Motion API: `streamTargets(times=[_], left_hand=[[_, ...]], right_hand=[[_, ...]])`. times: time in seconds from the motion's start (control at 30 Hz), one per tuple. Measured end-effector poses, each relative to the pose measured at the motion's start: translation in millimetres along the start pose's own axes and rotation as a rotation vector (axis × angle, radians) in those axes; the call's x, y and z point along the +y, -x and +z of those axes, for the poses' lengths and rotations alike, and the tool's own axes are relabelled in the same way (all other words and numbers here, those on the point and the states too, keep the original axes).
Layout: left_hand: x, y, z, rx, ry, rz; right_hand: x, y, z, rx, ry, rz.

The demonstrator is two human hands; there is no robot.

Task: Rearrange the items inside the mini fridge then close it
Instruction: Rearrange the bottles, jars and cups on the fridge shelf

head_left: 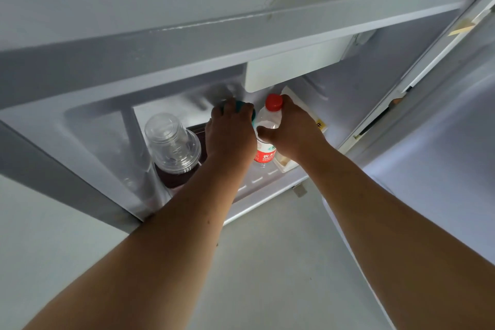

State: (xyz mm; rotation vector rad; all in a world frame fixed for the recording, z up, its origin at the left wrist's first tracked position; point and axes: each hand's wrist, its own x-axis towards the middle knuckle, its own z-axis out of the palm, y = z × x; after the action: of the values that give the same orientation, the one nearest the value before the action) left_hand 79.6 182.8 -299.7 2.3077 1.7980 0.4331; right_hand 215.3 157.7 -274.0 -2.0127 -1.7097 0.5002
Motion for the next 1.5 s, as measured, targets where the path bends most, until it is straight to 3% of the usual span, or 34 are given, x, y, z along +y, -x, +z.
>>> streamTargets(times=[0.47,0.73,0.87,1.03,1.23,1.5], left_hand=[[-0.1,7.3,4.0,0.076,0.256,0.038],[-1.3,8.9,6.5,0.088,0.209,0.007],[-1.5,11.8,5.0,0.078,0.22,-0.047],[1.4,27.9,-3.7,0.185,0.296,-0.039],[-8.2,25.2,4.2,0.111,0.199,-0.072],[-3.4,-6.2,10.9,0.071,0.132,-0.083]], right_hand=[[14.2,26.7,-17.1,-0.073,0.052,0.008],[15.9,30.1,-24.2,-0.073,0.026,0.031],[11.7,28.6,-31.0,0.017,0.04,0.0],[-9.5,28.2,-39.9,0.201,0.214,-0.168],[-7.6,22.7,-41.6,-0.116,0.17,0.05],[-2.7,23.5,-35.3,-0.101,0.096,0.056]])
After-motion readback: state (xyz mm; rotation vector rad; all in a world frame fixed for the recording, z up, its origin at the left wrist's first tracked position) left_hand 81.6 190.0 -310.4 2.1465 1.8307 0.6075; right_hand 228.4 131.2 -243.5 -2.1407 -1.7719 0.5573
